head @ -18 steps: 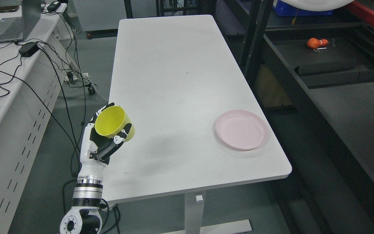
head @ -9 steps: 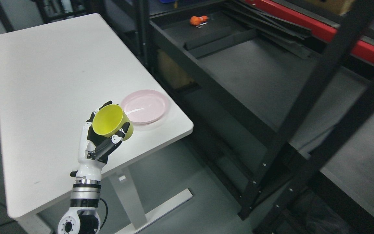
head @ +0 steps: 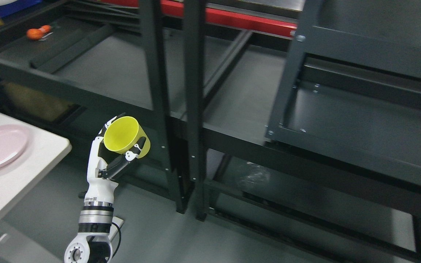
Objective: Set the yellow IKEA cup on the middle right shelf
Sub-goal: 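Lift the yellow cup with the left hand while turning toward the shelves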
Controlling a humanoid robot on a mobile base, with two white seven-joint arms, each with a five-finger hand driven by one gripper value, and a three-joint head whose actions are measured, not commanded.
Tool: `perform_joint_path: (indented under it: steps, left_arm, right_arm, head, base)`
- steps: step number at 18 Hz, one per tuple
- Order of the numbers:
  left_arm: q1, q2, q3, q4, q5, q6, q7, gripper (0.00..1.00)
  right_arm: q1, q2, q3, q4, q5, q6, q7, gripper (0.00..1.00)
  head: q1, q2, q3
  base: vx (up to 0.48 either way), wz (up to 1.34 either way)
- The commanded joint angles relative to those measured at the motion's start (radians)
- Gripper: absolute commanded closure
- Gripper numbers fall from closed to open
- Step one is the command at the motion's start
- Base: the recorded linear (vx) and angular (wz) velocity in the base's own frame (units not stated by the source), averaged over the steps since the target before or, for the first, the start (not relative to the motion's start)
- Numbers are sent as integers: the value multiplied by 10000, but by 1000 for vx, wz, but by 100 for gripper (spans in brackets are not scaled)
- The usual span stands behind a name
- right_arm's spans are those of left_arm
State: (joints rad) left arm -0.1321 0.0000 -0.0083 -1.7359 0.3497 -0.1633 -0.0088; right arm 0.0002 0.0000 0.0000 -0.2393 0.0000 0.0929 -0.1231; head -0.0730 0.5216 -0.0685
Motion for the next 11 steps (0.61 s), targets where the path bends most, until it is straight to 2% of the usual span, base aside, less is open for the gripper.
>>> perform_joint_path:
  steps: [1,6,11]
  left_arm:
    - [2,175,-315,-52,0,37,-4,99]
    - [2,175,-698,-52,0,22,-4,99]
    - [-28,175,-1694,-158,0,-177,-4,99]
  right_arm:
    - [136,-174,169,0,-245,7,65,1]
    - [136,-174,169,0,-245,7,65,1]
    - [136,-174,184,0,-245,7,65,1]
  head:
    - [0,0,0]
    - [0,-4,0]
    - [0,-7,0]
  base:
    - [-244,-1123]
    - [-198,-963]
    - [-149,-494]
